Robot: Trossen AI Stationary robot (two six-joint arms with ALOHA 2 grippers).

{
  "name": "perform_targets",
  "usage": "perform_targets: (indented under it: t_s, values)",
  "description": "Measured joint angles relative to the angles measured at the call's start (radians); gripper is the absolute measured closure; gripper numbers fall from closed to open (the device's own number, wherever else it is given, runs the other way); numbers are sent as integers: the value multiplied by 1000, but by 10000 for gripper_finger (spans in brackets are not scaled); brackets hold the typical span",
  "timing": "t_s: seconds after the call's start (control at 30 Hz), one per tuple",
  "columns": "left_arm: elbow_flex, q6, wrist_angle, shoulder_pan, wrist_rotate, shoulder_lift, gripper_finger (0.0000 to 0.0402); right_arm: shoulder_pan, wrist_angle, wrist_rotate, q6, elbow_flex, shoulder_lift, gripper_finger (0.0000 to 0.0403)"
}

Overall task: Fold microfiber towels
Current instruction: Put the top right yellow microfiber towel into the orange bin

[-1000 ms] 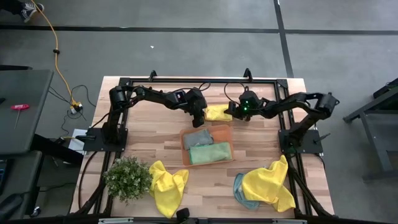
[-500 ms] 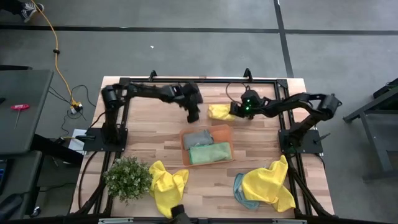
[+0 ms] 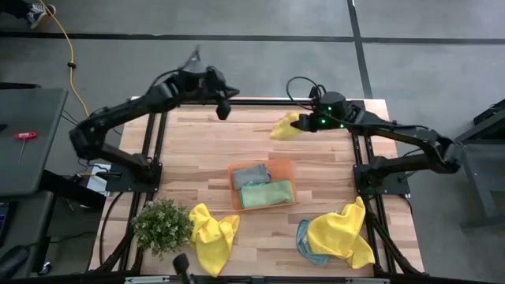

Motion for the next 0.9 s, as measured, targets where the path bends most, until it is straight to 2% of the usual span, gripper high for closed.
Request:
perform_targets:
  t_s: [0.2,0.47,0.57,0.7,0.9]
  values:
    - [1,-38,54,-1,1,-59,401,157,-25,-18,24,158,77,402]
    - [1,-42,39,-1,1,-58,401,325,-18,-165,-28,288,304,402]
    - [1,-42,30,-1,4,-58,401,357,56,-193,-65,314,383,403]
    - [1,-41,19,-1,5,-58,401,373,261,-214,-53,325,439,403]
    - [1,-22,16,-1,6,-58,401,394,263,-199,-74,325,465,403]
